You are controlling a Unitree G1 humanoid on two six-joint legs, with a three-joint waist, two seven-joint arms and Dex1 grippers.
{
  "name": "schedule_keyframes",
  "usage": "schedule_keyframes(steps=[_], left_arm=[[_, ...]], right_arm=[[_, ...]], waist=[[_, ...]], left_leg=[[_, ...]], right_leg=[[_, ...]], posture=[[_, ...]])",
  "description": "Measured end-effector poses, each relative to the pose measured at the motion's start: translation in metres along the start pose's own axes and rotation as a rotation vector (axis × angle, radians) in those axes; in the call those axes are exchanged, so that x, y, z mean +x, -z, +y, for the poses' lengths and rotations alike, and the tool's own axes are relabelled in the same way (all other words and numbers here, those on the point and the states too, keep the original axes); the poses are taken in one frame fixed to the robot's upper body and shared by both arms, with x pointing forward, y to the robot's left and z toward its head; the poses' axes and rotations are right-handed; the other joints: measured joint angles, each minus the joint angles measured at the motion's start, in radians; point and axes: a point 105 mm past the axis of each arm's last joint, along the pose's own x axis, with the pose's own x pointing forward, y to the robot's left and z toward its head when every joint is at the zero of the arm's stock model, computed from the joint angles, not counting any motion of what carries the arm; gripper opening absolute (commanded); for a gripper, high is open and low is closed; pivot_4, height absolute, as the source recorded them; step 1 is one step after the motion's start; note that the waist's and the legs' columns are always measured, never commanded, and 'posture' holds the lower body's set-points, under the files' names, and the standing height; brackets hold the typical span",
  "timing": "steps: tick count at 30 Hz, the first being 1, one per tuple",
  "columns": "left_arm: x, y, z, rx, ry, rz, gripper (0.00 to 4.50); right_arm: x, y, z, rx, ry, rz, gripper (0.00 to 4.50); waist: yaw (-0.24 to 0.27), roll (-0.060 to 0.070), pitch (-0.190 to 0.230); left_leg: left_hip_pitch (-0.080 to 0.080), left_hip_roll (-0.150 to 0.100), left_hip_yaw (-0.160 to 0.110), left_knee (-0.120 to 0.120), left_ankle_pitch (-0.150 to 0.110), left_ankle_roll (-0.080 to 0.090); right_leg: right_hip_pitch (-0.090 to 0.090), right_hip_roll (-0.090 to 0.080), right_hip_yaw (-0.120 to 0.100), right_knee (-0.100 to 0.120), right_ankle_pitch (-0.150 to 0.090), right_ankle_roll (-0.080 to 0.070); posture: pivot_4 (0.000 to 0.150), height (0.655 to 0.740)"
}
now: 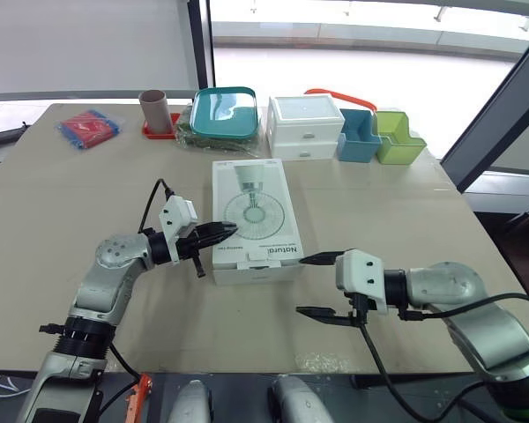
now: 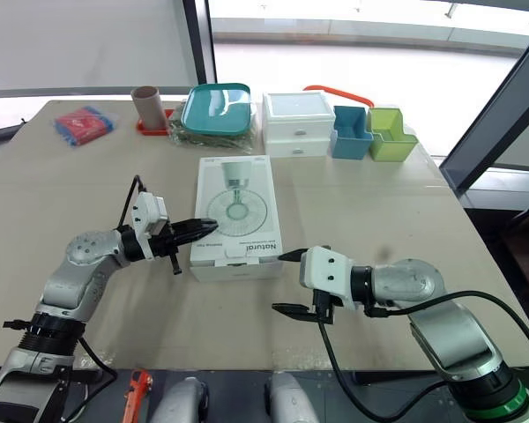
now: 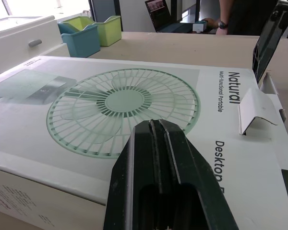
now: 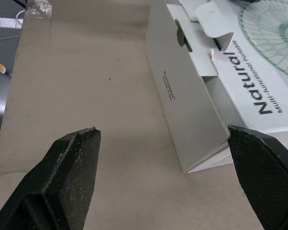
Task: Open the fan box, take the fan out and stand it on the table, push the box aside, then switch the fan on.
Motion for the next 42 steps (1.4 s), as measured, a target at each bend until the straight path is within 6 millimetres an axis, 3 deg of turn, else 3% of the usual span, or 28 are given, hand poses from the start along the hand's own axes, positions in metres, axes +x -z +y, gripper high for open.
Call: schedule_keyframes(steps=[9,16,18,24,31,36,42], left_arm=[[0.002,0.001,0.000,0.001,-0.001,-0.004,0.26],[0.002,0.001,0.000,0.003,-0.003,-0.008,0.26],[0.002,0.001,0.000,0.004,-0.004,-0.008,0.26],[0.002,0.001,0.000,0.005,-0.003,-0.008,0.26],[0.002,0.002,0.000,0.006,-0.003,-0.007,0.26],[0.002,0.001,0.000,0.008,0.000,-0.009,0.26],[0.003,0.002,0.000,0.008,0.001,-0.006,0.26]], right_arm=[[-0.004,0.008,0.022,0.046,-0.114,0.019,4.50],[-0.006,0.002,0.032,0.055,-0.177,-0.009,4.50],[-0.010,-0.001,0.028,0.058,-0.164,-0.020,4.50],[-0.021,-0.028,-0.013,0.062,-0.010,-0.126,4.50],[-0.013,-0.032,-0.023,0.096,0.052,-0.165,4.50],[-0.008,-0.010,-0.015,0.143,0.047,-0.092,4.50],[-0.009,-0.005,-0.011,0.143,0.052,-0.089,4.50]], waist=[[0.000,0.000,0.000],[0.000,0.000,0.000],[0.000,0.000,0.000],[0.000,0.000,0.000],[-0.002,0.000,0.000],[0.000,0.000,0.000],[0.000,0.000,0.000]], left_leg=[[0.001,0.000,0.000,0.000,0.000,0.000],[0.001,0.000,0.000,0.000,0.000,0.000],[0.001,0.000,0.000,0.000,0.000,0.000],[0.001,0.000,0.000,0.000,0.000,0.000],[0.002,0.000,0.000,0.000,0.000,0.001],[0.001,0.000,0.000,0.000,0.000,0.001],[0.002,0.000,0.000,0.000,0.000,0.001]], right_leg=[[0.001,0.000,0.000,0.000,0.000,0.000],[0.001,0.000,0.000,0.000,0.000,0.000],[0.001,0.000,0.000,0.000,0.000,0.000],[0.001,0.000,0.000,0.000,0.000,0.000],[0.001,0.000,0.000,0.000,0.000,0.000],[0.001,0.000,0.000,0.000,-0.001,0.000],[0.002,0.000,0.000,0.000,0.000,0.000]], posture=[[0.150,0.7400],[0.150,0.7400],[0.150,0.7400],[0.150,0.7400],[0.150,0.7400],[0.150,0.7400],[0.150,0.7400]])
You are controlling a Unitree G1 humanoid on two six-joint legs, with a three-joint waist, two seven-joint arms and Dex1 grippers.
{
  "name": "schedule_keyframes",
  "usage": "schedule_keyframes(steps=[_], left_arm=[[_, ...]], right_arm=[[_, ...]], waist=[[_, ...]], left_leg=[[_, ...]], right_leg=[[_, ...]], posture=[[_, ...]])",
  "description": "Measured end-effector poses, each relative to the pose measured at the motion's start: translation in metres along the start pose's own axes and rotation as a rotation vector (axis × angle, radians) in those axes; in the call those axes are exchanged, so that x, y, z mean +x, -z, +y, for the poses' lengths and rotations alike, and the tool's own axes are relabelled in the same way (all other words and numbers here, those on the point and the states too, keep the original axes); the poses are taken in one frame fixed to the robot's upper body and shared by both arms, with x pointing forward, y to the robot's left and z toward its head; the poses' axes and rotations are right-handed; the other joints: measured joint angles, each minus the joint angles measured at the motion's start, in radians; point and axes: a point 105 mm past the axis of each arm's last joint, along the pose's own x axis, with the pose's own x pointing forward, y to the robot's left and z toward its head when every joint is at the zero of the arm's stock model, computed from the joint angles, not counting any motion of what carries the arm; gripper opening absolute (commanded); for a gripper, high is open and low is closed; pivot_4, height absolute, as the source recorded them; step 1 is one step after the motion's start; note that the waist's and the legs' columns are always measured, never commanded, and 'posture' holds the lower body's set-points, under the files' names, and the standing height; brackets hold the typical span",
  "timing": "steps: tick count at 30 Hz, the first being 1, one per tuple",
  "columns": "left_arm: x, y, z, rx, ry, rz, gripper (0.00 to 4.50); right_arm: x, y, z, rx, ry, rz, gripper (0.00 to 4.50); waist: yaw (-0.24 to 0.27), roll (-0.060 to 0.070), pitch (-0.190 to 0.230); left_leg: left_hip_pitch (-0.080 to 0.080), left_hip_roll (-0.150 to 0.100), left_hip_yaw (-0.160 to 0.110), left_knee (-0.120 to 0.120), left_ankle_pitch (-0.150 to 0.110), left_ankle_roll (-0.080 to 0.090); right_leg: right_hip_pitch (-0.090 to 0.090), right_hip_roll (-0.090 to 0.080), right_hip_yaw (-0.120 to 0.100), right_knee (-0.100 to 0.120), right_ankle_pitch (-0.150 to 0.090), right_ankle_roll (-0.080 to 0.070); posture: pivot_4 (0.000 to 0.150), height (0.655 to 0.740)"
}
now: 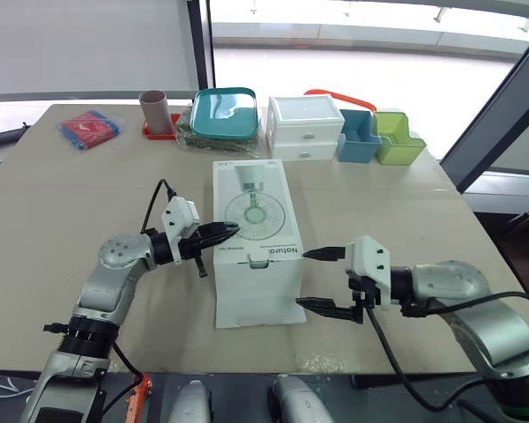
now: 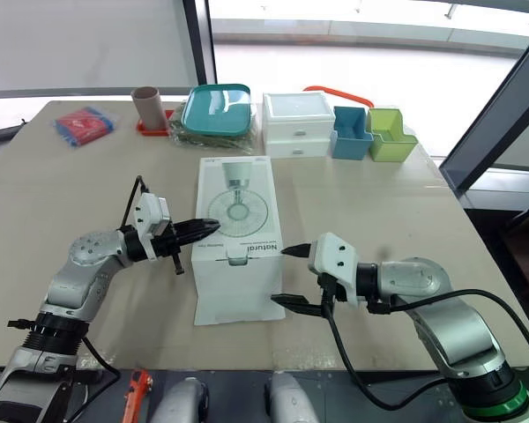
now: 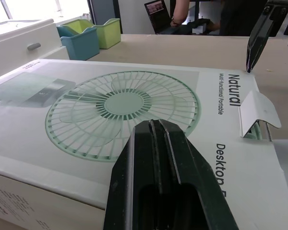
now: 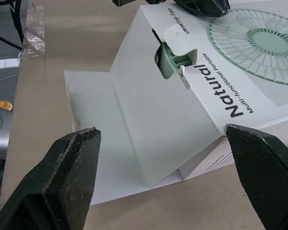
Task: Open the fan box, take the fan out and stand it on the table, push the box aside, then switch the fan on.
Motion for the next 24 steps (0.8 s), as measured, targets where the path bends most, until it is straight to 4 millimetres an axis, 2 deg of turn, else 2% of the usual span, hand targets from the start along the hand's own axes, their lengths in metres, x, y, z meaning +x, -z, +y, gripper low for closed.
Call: schedule_keyframes(steps=[6,8,11,16,19,24], left_arm=[[0.000,0.000,0.000,0.000,0.000,0.000,0.26],[0.001,0.000,0.000,0.001,0.001,0.000,0.26],[0.001,-0.001,0.001,0.002,0.001,0.000,0.26],[0.001,-0.001,0.001,0.000,0.000,0.001,0.26],[0.001,-0.001,0.001,0.001,0.000,0.001,0.26],[0.001,-0.001,0.002,0.000,-0.001,0.002,0.26]], right_arm=[[-0.004,0.004,-0.002,0.068,0.018,-0.026,4.50],[-0.008,0.021,-0.003,0.117,0.039,0.029,4.50],[-0.010,0.032,0.002,0.150,0.033,0.057,4.50],[-0.012,0.032,0.000,0.159,0.040,0.050,4.50],[-0.012,0.038,0.005,0.155,0.028,0.079,4.50],[-0.001,0.040,0.012,0.159,-0.007,0.075,4.50]], waist=[[0.000,0.000,0.000],[0.000,-0.001,0.000],[0.000,0.000,0.000],[0.000,0.000,0.000],[0.000,0.000,0.000],[-0.001,0.000,0.000]], left_leg=[[0.000,0.000,0.000,0.000,0.000,0.000],[0.000,0.000,0.000,0.000,0.000,0.000],[0.000,0.000,0.000,0.000,0.000,0.000],[0.000,0.000,0.000,0.000,0.000,0.000],[0.000,0.000,0.000,0.000,0.000,0.000],[0.000,0.000,0.000,0.000,0.000,0.000]], right_leg=[[0.000,0.000,0.000,0.000,0.000,0.000],[0.000,0.000,0.000,0.000,0.000,0.000],[0.000,0.000,0.000,0.000,0.000,0.000],[0.000,0.000,0.000,0.000,0.000,0.000],[0.000,0.000,0.000,0.000,0.000,0.001],[0.000,0.000,0.000,0.000,-0.002,0.003]], posture=[[0.150,0.7400],[0.150,0.7400],[0.150,0.7400],[0.150,0.7400],[0.150,0.7400],[0.150,0.7400]])
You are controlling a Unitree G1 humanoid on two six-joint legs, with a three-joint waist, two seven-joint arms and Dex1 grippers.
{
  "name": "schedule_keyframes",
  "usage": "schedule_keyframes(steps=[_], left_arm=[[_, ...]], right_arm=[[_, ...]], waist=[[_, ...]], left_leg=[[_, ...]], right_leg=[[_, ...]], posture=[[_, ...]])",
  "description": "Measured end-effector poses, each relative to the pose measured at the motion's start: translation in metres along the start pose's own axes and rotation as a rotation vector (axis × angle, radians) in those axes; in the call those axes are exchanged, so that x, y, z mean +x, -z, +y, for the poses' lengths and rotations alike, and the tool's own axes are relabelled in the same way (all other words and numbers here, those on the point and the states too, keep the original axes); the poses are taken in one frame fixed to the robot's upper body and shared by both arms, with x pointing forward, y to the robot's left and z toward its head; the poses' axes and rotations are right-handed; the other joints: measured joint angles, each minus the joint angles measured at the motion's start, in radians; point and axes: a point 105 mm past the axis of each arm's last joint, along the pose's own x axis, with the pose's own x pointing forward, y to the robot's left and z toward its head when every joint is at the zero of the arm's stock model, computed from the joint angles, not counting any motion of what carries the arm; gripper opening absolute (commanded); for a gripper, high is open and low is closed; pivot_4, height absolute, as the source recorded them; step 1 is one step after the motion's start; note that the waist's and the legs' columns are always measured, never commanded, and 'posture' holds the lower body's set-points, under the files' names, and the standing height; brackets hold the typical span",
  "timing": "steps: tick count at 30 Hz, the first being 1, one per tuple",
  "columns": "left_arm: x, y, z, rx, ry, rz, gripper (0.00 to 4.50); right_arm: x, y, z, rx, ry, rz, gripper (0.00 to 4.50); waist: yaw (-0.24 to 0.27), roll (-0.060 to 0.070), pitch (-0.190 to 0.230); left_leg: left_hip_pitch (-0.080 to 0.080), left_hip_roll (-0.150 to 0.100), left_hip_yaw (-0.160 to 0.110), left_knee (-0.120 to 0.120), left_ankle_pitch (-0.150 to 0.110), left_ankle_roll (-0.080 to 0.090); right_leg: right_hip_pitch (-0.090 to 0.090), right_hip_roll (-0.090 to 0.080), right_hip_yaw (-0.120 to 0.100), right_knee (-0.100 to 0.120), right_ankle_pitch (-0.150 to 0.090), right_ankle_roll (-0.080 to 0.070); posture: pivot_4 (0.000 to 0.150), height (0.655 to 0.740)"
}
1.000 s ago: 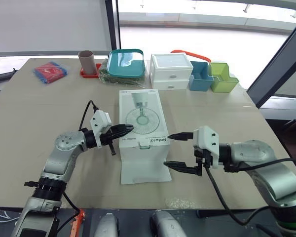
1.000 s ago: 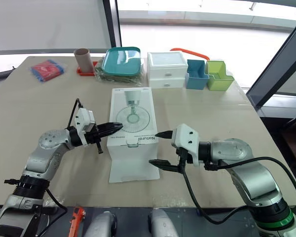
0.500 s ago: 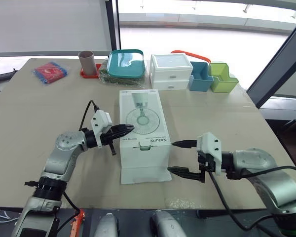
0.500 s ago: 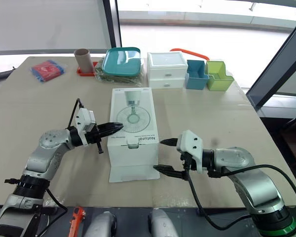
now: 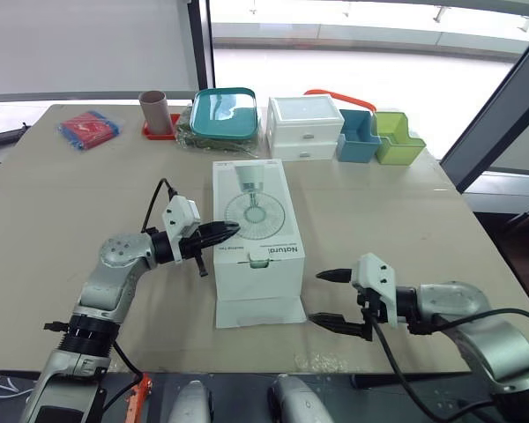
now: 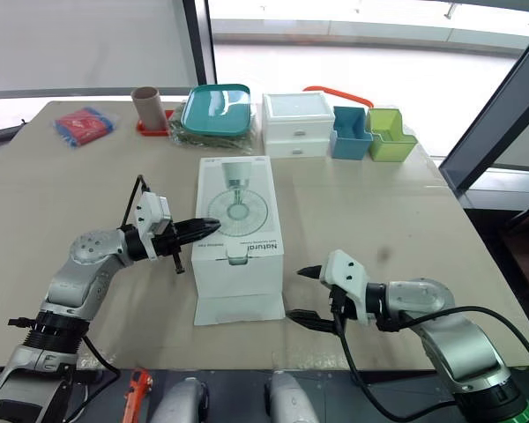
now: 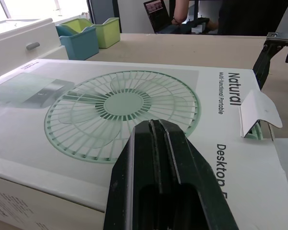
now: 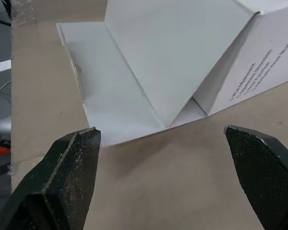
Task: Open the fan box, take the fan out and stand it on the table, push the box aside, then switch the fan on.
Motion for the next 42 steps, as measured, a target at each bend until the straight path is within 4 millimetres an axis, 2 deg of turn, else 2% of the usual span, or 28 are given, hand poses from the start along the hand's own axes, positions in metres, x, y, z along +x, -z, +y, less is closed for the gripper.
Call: schedule_keyframes(steps=[6,19,24,30,42], left_arm=[[0.000,0.000,0.000,0.000,0.000,-0.001,0.26],[0.000,0.000,0.000,0.004,-0.004,-0.004,0.26],[0.000,0.000,0.000,0.004,-0.005,-0.004,0.26],[0.000,0.000,0.001,0.004,-0.006,-0.004,0.26],[0.001,0.001,0.001,0.014,-0.011,-0.008,0.26]], right_arm=[[0.006,0.004,0.001,-0.002,-0.011,0.016,4.50],[0.012,-0.014,0.008,-0.001,-0.073,-0.060,4.50],[0.008,-0.026,0.014,0.002,-0.111,-0.105,4.50],[0.004,-0.028,0.019,0.003,-0.138,-0.102,4.50],[-0.014,-0.049,0.026,0.047,-0.219,-0.187,4.50]], waist=[[0.001,0.000,0.000],[0.001,0.000,0.000],[0.001,0.000,0.000],[0.001,0.000,0.000],[0.001,0.000,0.000]], left_leg=[[0.000,0.000,0.000,0.000,0.000,0.000],[0.000,0.000,0.000,0.000,0.000,0.000],[0.000,0.000,0.000,0.000,0.000,0.000],[0.000,0.000,0.000,0.000,0.000,0.000],[0.000,0.000,0.000,0.000,0.000,0.000]], right_leg=[[0.000,0.000,0.000,0.000,0.000,0.001],[0.000,0.000,0.000,0.000,0.000,0.001],[0.000,0.000,0.000,0.000,0.000,0.001],[0.000,0.000,0.000,0.000,0.000,0.001],[0.000,0.000,0.000,0.000,0.000,0.001]], posture=[[0.150,0.7400],[0.150,0.7400],[0.150,0.7400],[0.150,0.7400],[0.150,0.7400]])
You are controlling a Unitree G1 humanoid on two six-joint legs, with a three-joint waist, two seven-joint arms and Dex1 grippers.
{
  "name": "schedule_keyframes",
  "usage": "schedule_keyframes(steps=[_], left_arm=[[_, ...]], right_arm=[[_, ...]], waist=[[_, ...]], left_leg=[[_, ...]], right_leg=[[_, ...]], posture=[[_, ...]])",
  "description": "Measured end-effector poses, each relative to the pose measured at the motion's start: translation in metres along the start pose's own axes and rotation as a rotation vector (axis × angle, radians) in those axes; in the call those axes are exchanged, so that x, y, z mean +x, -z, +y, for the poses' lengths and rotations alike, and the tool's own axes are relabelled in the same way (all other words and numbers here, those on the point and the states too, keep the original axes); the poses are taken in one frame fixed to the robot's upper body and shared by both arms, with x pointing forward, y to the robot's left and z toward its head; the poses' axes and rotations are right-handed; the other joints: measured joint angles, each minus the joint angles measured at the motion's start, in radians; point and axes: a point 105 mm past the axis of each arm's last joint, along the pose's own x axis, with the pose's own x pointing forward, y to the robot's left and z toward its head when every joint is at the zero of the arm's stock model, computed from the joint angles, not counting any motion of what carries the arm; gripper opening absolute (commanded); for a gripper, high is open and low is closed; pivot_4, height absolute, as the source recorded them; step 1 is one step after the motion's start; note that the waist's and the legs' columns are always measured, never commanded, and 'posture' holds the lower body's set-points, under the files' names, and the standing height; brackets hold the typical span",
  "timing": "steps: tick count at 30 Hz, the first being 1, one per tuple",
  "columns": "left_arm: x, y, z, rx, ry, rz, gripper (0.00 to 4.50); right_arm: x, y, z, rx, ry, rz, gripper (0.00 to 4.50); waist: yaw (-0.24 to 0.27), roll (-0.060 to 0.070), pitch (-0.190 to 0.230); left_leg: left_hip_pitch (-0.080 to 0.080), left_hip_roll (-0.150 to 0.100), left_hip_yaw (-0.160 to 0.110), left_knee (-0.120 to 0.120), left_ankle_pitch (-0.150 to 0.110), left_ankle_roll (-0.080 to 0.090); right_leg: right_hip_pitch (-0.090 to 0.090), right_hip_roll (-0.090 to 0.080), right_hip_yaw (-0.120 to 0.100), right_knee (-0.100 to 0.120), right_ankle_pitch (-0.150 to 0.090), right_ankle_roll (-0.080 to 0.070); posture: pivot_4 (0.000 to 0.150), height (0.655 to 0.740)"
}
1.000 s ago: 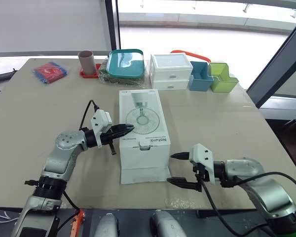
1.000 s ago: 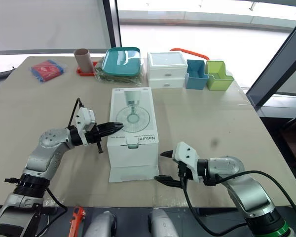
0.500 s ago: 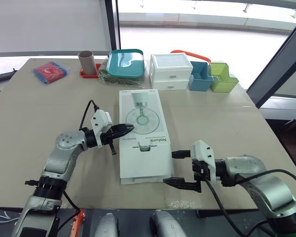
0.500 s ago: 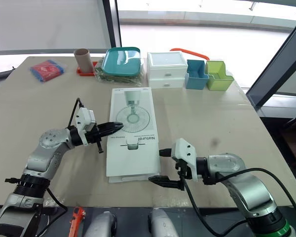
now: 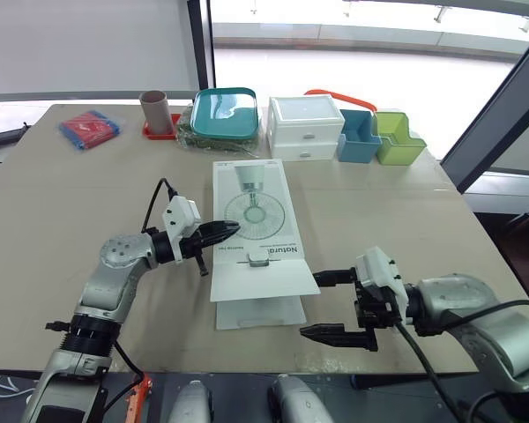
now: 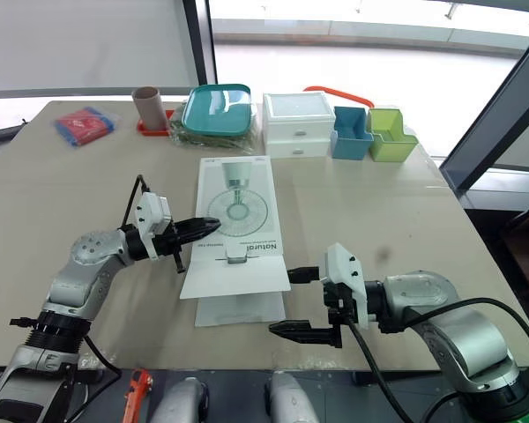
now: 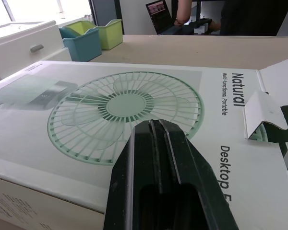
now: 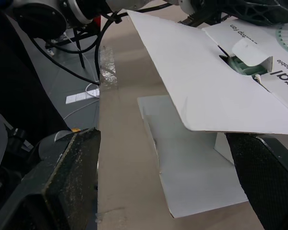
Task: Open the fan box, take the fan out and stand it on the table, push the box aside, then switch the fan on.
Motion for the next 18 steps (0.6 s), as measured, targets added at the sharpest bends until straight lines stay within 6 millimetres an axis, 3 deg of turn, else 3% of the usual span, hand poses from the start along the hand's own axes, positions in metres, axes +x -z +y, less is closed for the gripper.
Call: schedule_keyframes(steps=[6,18], left_arm=[[0.000,0.000,0.000,0.001,-0.003,0.000,0.26],[-0.003,0.000,0.003,0.005,-0.011,0.007,0.26]], right_arm=[[0.001,-0.013,0.004,0.029,-0.032,-0.071,4.50],[0.004,-0.031,-0.012,0.025,0.037,-0.158,4.50]], waist=[[0.000,0.000,0.000],[-0.001,0.000,0.000]], left_leg=[[0.000,0.000,0.000,0.000,0.000,0.000],[0.000,0.000,0.000,0.000,0.000,0.000]], right_leg=[[0.000,0.000,0.000,0.000,0.000,0.000],[0.000,0.000,0.000,0.000,0.000,0.000]], posture=[[0.150,0.7400],[0.150,0.7400]])
